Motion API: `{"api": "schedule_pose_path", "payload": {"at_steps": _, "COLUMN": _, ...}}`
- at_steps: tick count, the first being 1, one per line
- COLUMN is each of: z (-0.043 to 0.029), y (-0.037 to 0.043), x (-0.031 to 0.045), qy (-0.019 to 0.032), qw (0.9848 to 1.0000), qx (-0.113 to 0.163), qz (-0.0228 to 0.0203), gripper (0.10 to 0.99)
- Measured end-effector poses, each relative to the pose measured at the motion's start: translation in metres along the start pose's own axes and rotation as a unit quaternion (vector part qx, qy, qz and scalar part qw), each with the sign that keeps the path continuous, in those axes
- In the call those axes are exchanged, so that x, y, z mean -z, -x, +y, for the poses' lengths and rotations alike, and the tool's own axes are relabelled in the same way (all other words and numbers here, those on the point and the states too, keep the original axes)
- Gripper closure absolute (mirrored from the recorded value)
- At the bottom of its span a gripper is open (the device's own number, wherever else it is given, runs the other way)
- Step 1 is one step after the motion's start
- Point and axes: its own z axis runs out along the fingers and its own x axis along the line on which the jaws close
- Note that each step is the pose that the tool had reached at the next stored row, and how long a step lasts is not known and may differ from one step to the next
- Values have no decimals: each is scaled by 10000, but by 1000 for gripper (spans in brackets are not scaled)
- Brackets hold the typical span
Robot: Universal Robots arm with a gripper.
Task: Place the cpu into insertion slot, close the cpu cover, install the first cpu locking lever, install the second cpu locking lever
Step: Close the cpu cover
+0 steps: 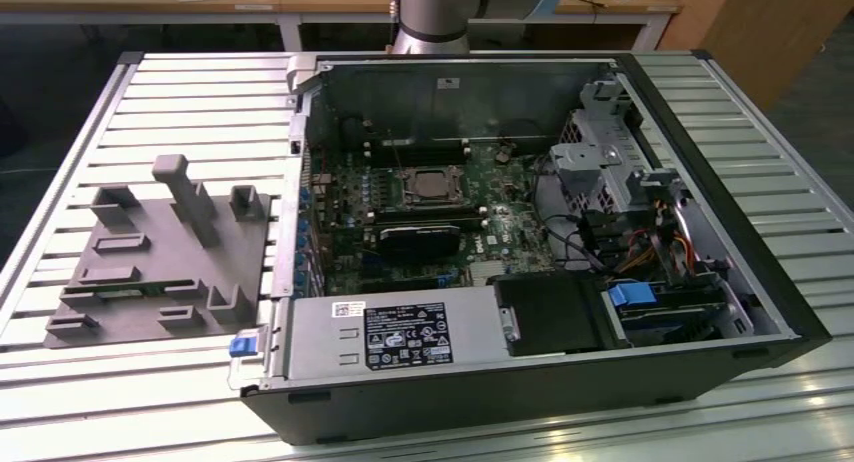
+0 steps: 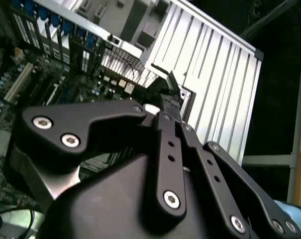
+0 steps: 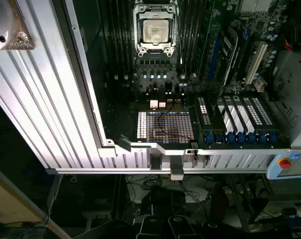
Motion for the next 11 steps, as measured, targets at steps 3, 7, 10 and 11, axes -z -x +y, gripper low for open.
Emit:
{"api": "schedule_pose_path", "payload": {"at_steps": 3, "z": 1, "y": 0, "x": 0, "qy": 43, "qw": 10000, "qx": 1, "qz": 1, "gripper": 984}}
{"api": "schedule_pose_path", "payload": {"at_steps": 7, "z": 3, "y": 0, "x": -2, "qy": 101, "qw": 9999, "qx": 2, "qz": 2, "gripper": 984}}
{"api": "schedule_pose_path", "payload": {"at_steps": 10, "z": 3, "y": 0, "x": -3, "qy": 159, "qw": 9999, "qx": 1, "qz": 2, "gripper": 984}}
{"api": "schedule_pose_path", "payload": {"at_steps": 11, "z": 4, "y": 0, "x": -4, "qy": 171, "qw": 9999, "qx": 2, "qz": 4, "gripper": 984}}
